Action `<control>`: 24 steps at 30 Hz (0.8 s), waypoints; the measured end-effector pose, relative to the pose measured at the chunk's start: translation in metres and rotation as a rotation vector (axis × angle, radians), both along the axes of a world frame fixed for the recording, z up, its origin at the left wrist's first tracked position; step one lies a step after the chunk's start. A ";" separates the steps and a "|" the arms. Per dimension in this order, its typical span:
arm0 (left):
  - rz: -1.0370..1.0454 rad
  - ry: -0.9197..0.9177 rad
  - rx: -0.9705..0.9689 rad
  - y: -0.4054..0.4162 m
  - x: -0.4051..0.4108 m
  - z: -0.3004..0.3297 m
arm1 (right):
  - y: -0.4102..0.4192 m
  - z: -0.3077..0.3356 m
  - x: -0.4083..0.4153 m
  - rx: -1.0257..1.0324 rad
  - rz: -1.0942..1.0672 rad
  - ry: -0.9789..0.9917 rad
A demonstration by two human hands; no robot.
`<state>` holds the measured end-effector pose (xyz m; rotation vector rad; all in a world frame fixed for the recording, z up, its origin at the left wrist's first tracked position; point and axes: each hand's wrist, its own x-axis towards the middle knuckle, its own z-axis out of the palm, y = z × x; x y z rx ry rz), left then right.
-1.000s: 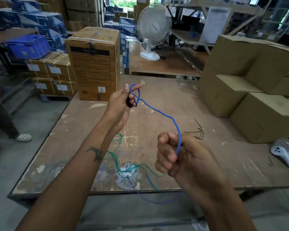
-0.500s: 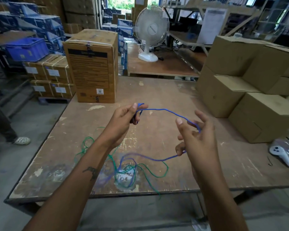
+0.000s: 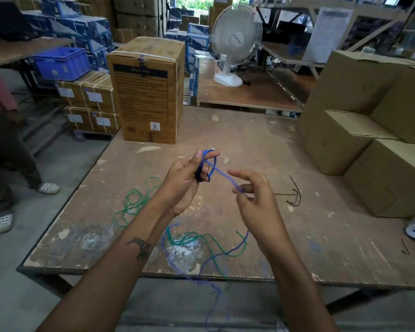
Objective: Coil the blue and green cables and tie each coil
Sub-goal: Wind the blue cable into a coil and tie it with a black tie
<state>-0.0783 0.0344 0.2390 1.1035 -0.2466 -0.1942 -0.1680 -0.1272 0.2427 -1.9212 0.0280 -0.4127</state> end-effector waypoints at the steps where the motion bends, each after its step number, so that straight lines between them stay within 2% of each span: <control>1: 0.033 0.009 0.013 -0.001 0.002 -0.003 | 0.000 0.001 -0.001 -0.009 0.034 0.016; 4: 0.083 0.025 0.051 -0.007 0.005 -0.009 | -0.002 0.010 0.000 -0.004 0.175 0.106; 6: 0.087 0.030 0.048 -0.013 0.007 -0.013 | 0.000 0.019 0.000 -0.078 0.233 0.136; 10: 0.119 0.104 -0.126 -0.026 0.014 -0.016 | 0.008 0.021 -0.005 -0.573 0.092 0.055; 12: 0.148 0.161 -0.246 -0.029 0.020 -0.016 | 0.011 0.015 -0.010 -0.684 0.084 0.114; 16: 0.180 0.195 -0.340 -0.033 0.029 -0.019 | 0.014 0.006 -0.023 -0.652 0.196 0.114; 20: 0.177 0.317 -0.466 -0.036 0.035 -0.020 | 0.017 -0.008 -0.030 -0.741 0.229 0.127; 22: 0.216 0.288 -0.417 -0.038 0.035 -0.021 | 0.017 -0.009 -0.030 -0.697 0.223 0.101; 24: 0.266 0.207 -0.248 -0.043 0.029 -0.023 | 0.016 -0.003 -0.034 -0.572 0.200 0.022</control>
